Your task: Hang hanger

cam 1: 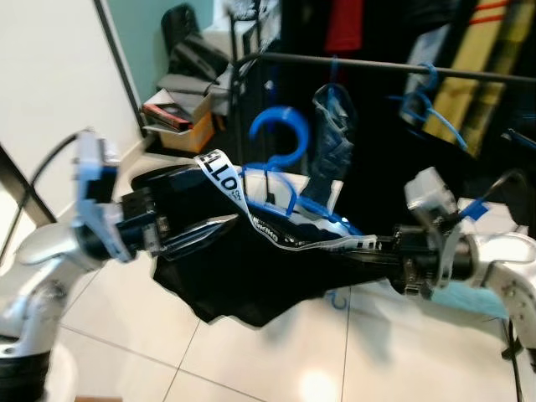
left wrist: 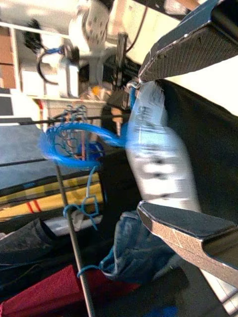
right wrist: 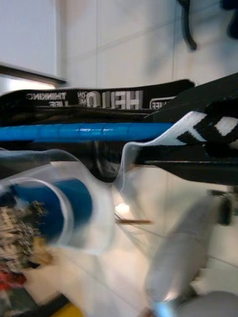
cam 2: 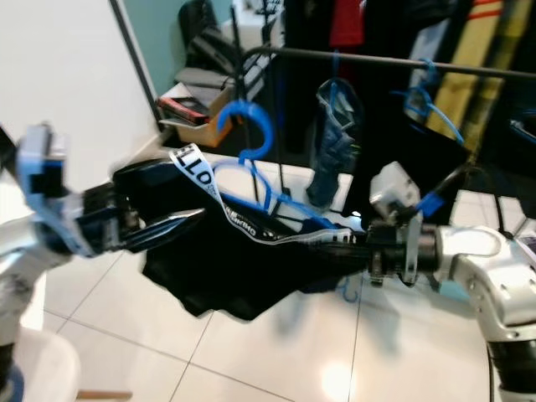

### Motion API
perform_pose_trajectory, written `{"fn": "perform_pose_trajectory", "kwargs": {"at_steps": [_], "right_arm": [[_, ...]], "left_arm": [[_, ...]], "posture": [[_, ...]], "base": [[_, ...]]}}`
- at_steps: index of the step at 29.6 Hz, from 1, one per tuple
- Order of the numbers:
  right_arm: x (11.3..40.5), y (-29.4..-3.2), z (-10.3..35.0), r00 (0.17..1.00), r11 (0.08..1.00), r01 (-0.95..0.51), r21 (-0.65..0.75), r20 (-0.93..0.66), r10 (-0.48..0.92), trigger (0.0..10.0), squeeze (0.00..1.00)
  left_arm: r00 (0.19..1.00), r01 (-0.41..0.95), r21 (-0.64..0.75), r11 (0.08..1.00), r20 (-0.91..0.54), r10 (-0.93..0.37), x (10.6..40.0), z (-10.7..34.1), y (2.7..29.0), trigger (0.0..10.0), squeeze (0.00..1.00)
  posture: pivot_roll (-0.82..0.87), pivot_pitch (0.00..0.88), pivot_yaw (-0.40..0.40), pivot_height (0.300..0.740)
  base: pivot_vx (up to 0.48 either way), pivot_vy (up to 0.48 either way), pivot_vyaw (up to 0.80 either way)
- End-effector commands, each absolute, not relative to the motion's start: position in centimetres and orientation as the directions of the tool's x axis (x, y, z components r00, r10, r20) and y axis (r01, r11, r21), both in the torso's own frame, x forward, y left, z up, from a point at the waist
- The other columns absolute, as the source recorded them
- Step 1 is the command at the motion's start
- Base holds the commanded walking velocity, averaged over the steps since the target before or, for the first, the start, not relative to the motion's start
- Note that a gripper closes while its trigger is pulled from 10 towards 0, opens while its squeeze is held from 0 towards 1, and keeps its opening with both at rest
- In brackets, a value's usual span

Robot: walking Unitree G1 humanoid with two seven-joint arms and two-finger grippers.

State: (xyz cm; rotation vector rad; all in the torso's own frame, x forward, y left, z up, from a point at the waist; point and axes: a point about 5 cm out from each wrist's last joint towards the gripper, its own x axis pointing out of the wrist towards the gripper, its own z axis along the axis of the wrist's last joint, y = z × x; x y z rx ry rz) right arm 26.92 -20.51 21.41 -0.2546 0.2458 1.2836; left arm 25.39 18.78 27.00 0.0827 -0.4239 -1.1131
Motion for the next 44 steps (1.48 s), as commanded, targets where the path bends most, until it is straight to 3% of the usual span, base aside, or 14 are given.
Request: {"fn": "perform_pose_trajectory", "kwargs": {"at_steps": [1,5,15,17,19,21,28,29,36,44], "right_arm": [[26.9,-21.0,20.8,0.254,0.252,-0.966,-0.056,-0.382,0.888,0.0,0.00],[26.9,-21.0,21.0,0.235,0.230,-0.971,-0.062,-0.403,0.885,0.0,0.00],[26.9,-20.8,22.8,0.226,0.213,-0.974,-0.077,-0.320,0.920,0.0,0.00],[26.5,-20.7,23.7,0.196,0.180,-0.981,-0.078,-0.303,0.933,0.0,0.00],[26.5,-20.7,23.7,0.196,0.180,-0.981,-0.078,-0.303,0.933,0.0,0.00],[26.1,-20.5,24.1,0.156,0.137,-0.987,-0.079,-0.313,0.937,0.0,0.00],[25.6,-20.2,24.5,0.109,0.085,-0.993,-0.086,-0.331,0.937,0.0,0.00],[25.2,-19.8,24.6,0.069,0.037,-0.995,-0.095,-0.357,0.932,0.0,0.00],[25.0,-19.5,24.6,0.050,0.015,-0.995,-0.097,-0.375,0.926,0.0,0.00],[25.7,-20.6,24.9,0.104,0.073,-0.992,-0.102,-0.348,0.932,0.0,0.00]], "left_arm": [[0.311,0.850,0.340,0.402,0.291,-0.905,24.5,28.4,18.6,10.0,0.00],[0.273,0.855,0.361,0.372,0.297,-0.915,24.2,29.0,17.8,10.0,0.00],[0.265,0.876,0.345,0.337,0.238,-0.934,24.4,28.0,17.3,10.0,0.00],[0.304,0.878,0.339,0.338,0.149,-0.941,24.9,26.7,17.3,10.0,0.00],[0.304,0.878,0.339,0.338,0.149,-0.941,24.9,26.7,17.3,10.0,0.00],[0.383,0.856,0.347,0.382,0.070,-0.921,25.9,25.3,18.0,10.0,0.00],[0.450,0.827,0.355,0.435,0.044,-0.892,26.7,24.7,18.7,10.0,0.00],[0.490,0.799,0.363,0.480,0.072,-0.869,27.3,25.2,19.0,10.0,0.00],[0.498,0.781,0.373,0.501,0.112,-0.860,27.6,26.0,19.1,10.0,0.00],[0.498,0.767,0.380,0.517,0.156,-0.853,27.6,26.5,19.2,10.0,0.00]], "posture": [[-0.07,0.000,0.021,0.740],[-0.07,0.000,0.022,0.740],[-0.07,0.000,0.030,0.740],[-0.07,0.000,0.032,0.740],[-0.07,0.000,0.032,0.740],[-0.07,0.000,0.036,0.740],[-0.07,0.000,0.038,0.740],[-0.07,0.000,0.041,0.740],[-0.07,0.000,0.042,0.740],[-0.07,0.000,0.038,0.740]], "base": [[0.000,0.000,0.70],[0.000,0.000,0.70],[0.000,0.000,0.70],[0.000,0.000,0.70],[0.000,0.000,0.70],[0.000,0.000,0.63],[0.000,0.000,0.58],[0.000,0.000,0.52],[0.000,0.000,0.52],[0.000,0.000,0.51]]}}
